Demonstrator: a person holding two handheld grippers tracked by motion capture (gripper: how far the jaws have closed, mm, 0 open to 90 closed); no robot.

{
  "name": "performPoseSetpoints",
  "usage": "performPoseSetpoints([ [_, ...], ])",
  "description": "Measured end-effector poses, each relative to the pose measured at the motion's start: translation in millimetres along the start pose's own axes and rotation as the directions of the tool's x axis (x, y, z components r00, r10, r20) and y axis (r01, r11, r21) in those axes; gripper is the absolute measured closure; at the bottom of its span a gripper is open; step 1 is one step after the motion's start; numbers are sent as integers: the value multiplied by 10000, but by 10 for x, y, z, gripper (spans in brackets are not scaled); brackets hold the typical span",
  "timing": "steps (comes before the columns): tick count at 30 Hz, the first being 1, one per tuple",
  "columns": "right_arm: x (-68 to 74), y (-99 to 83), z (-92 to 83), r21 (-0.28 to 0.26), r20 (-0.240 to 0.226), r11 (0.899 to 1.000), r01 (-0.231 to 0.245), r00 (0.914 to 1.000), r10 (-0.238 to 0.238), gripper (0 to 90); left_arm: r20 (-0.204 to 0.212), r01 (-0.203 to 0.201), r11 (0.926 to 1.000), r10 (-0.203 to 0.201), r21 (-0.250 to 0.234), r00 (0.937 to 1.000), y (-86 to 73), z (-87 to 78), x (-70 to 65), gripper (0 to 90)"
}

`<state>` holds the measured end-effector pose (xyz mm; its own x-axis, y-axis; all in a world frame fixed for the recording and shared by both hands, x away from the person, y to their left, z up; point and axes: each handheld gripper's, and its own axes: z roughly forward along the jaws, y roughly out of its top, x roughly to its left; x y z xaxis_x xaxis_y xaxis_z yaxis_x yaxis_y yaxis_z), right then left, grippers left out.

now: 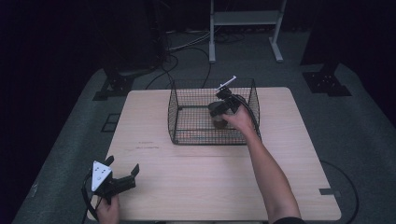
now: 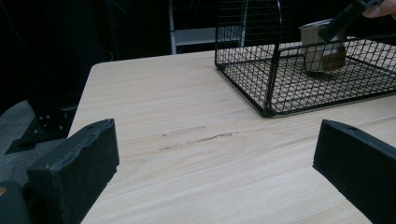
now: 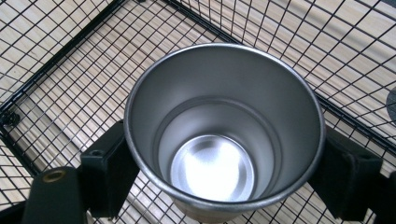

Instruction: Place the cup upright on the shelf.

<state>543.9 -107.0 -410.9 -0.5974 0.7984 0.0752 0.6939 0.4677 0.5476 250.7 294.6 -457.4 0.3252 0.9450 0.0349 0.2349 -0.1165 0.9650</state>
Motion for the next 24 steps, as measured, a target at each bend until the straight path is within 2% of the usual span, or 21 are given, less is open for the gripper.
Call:
performPoseSetpoints([
  [24, 66, -39, -82, 210, -65, 9995, 247, 9997, -245, 125, 28, -68, 10000, 69, -29, 10000, 16, 17, -26, 0],
])
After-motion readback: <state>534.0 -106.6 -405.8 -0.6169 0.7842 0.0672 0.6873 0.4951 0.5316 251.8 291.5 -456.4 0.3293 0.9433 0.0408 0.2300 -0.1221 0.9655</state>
